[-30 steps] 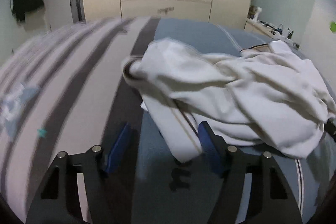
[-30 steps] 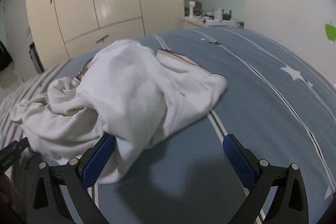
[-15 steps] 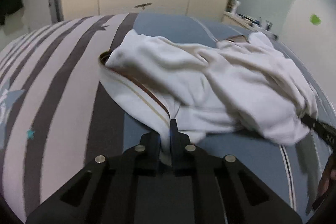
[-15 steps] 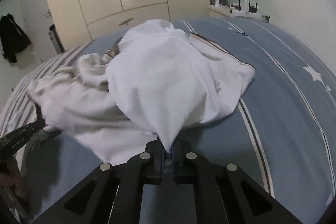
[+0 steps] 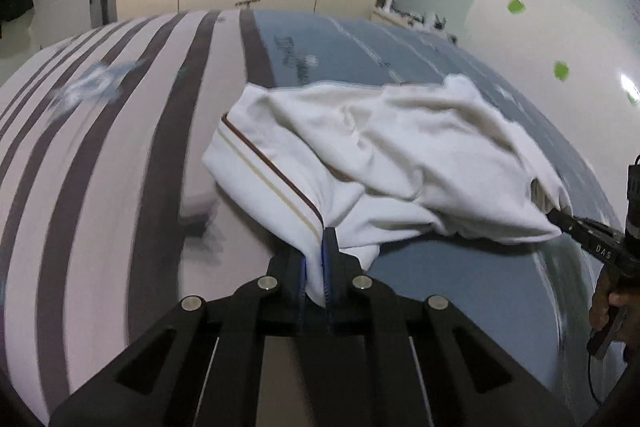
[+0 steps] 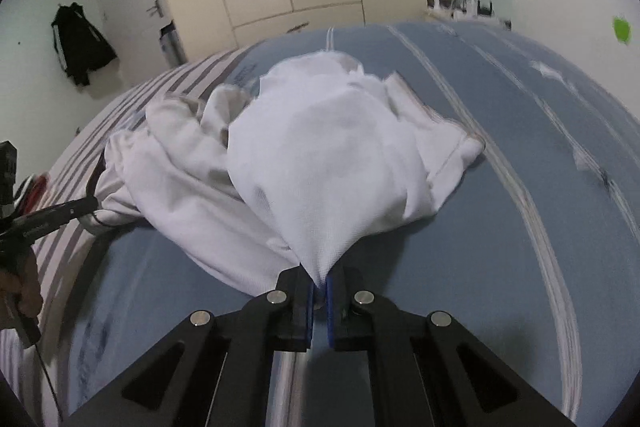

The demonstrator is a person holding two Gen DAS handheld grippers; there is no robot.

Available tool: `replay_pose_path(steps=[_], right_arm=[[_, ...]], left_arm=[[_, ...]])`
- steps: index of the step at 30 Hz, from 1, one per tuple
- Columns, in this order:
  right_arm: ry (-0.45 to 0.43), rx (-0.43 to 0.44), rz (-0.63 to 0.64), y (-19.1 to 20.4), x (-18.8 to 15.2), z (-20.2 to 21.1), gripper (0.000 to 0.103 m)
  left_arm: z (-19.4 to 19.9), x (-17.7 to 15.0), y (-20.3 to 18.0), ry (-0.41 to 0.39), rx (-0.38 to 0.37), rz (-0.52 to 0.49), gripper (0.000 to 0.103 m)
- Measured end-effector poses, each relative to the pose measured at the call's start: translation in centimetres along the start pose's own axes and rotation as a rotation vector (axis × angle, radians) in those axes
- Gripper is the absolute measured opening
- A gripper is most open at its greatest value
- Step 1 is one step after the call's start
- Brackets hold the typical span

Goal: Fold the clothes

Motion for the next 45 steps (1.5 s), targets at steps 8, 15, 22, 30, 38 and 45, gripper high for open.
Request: replay_pose_path(steps=[8, 15, 22, 30, 38, 45], right_arm=[[0.016, 0.044, 0.020, 4.2, -15.8, 12.1, 0.004], [0.078, -0.029, 0.057, 8.2, -25.5, 18.6, 0.010], [0.026, -0.021, 0.029, 8.0, -23.9, 24.2, 0.061], [-0.012, -0.012, 0.069, 10.3, -15.0, 17.4, 0.074], [0.086, -0.046, 0.115, 12.7, -11.4, 6.5, 0.074], [0.082, -0.073, 0.123, 10.8, -11.1, 5.9, 0.006]], left_arm=[[13.8, -13.0, -0.4, -0.025, 0.054, -0.019, 0.005], [21.3, -18.0, 0.1, 0.003, 0.156, 0.038, 0.007], [26.2, -19.1, 0.5, 0.010, 0.243, 0.086, 0.061], [21.8, -13.9, 3.9, 0.021, 0.241, 0.181, 0.086], [11.4, -13.7, 5.6, 0.176, 0.197, 0.231, 0.059], [12.0, -14.2, 4.6, 0.156, 0.206, 0.164, 0.003]])
Point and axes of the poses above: each gripper's, at about its wrist camera, not at the fingertips, and z roughly against the way its jaws point, y to its left, x to its top, the point moved 7 cm from there along -z, roughly the way its jaws point, and after that the axes turned 15 degrees about -z, right-handed, at the moved point
